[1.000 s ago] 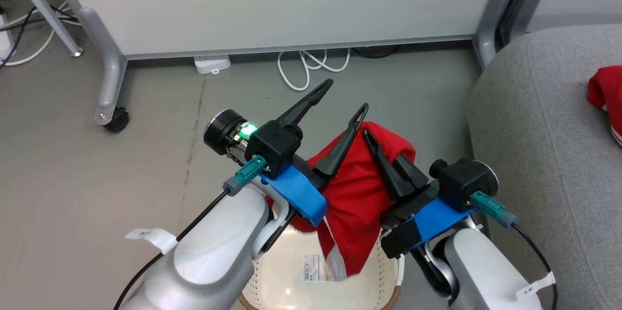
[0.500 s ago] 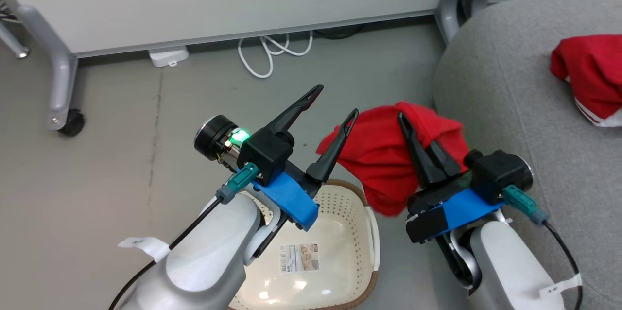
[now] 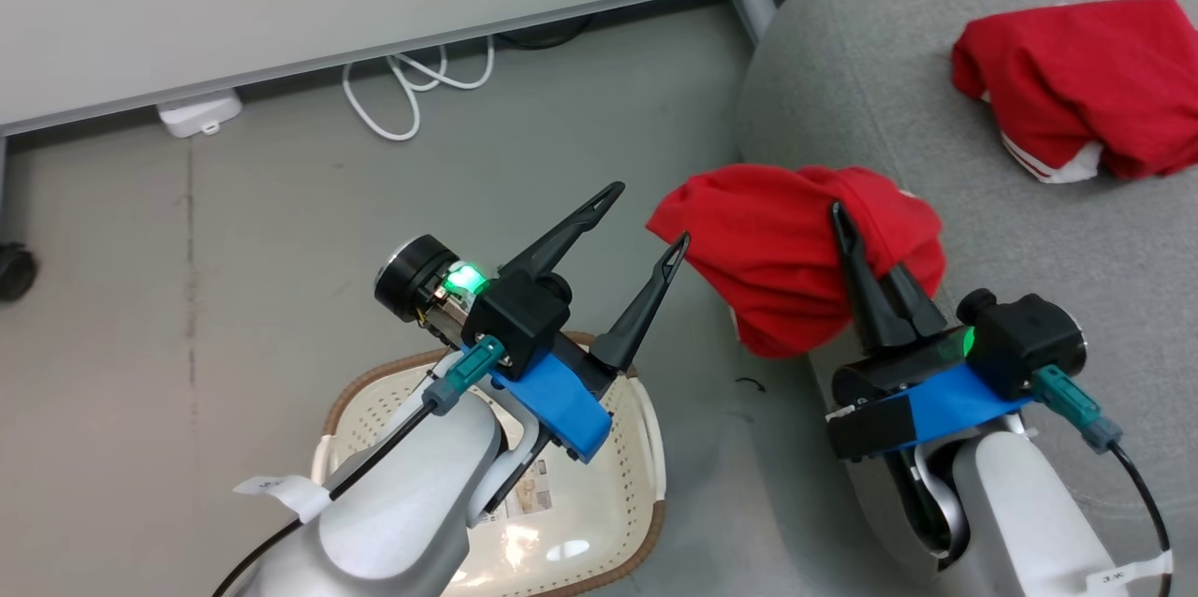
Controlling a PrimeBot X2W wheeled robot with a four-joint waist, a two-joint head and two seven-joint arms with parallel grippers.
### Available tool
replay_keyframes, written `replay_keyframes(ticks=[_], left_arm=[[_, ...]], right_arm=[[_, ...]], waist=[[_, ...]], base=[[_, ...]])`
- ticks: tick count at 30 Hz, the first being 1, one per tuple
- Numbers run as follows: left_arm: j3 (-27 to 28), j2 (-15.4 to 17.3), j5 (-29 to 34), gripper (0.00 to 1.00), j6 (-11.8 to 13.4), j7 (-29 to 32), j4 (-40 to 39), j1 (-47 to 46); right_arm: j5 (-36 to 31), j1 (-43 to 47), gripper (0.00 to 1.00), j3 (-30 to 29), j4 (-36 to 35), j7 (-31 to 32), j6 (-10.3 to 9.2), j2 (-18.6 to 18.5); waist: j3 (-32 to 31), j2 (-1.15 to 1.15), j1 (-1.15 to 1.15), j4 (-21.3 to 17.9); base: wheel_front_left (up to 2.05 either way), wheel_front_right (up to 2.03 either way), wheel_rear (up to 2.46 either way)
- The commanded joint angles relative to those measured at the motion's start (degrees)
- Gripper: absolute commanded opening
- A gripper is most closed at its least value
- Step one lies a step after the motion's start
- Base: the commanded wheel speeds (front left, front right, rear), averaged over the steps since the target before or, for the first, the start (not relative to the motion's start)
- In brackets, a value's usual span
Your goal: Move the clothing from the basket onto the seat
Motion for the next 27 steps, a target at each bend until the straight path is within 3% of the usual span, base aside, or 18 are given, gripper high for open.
replay_keyframes(ticks=[1,17,27], left_arm=[[-0.2,0.2,0.3,1.0,-0.2,-0.3,-0.1,0.6],[-1.3,0.1,0.8,1.0,-0.4,-0.2,0.0,0.2],[0.2,1.5,1.1,1.0,0.6,-0.2,-1.5,-2.3]], right_arm=[[-0.3,0.8,0.0,-0.7,-0.7,0.0,0.03,-0.4],[-1.0,3.3,0.0,-4.5,-3.9,0.0,0.03,0.0],[-2.2,-7.3,0.0,-7.4,-8.9,0.0,0.03,-1.9]], waist=[[0.6,0.0,0.0,-1.6],[1.9,0.0,0.0,-6.0],[7.8,0.0,0.0,-4.9]], base=[[0.0,0.0,0.0],[0.0,0.0,0.0],[0.0,0.0,0.0]])
